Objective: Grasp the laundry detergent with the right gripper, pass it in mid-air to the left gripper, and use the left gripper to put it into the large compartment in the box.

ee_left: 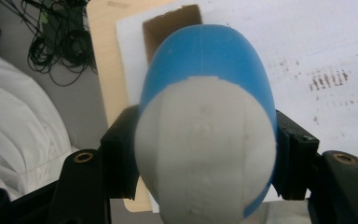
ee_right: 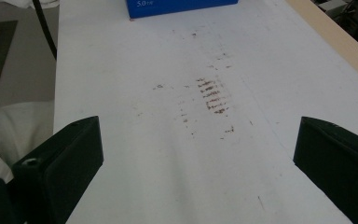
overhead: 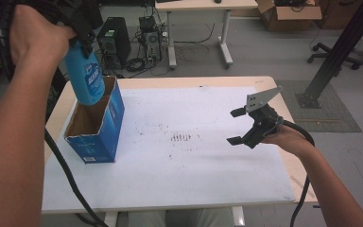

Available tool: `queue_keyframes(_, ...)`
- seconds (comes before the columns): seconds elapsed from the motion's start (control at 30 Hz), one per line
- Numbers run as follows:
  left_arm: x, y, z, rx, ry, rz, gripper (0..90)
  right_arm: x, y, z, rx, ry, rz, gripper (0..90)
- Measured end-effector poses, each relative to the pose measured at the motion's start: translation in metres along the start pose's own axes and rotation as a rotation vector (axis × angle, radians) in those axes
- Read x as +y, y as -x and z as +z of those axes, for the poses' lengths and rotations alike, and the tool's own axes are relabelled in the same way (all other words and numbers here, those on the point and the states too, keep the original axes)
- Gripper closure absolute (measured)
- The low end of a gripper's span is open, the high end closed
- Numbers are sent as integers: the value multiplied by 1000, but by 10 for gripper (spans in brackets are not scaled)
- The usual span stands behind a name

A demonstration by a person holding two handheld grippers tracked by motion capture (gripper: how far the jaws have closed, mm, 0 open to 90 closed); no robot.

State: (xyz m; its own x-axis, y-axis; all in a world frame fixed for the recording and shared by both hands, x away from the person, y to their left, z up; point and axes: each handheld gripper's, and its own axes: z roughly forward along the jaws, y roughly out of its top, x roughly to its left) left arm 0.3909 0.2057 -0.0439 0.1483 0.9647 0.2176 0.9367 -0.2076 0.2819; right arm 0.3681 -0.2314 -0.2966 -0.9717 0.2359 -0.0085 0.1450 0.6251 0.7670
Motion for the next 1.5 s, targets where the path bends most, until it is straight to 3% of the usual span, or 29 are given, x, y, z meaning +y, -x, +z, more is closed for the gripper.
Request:
queue_keyframes(0.27,-12,-13,25,13,14,-52,383,-2,1,-1,-11,1,6,11)
queue_keyframes(0.5,-19,-15,50,11,9,-55,382,-7,0,1,-14,-5,17,11)
queue_keyframes(0.67,-27,-17,77,6,21,-68,383,-10,1,-1,-21,-5,25,12)
queue_keyframes(0.97,-41,-12,131,5,14,-80,382,-13,1,1,-23,-20,39,14)
queue_keyframes(1.2,-50,-9,161,-13,23,-82,382,-14,2,2,-11,-27,54,23)
queue_keyframes(1.5,-57,-3,190,5,5,-64,382,-14,1,6,-6,-42,55,25)
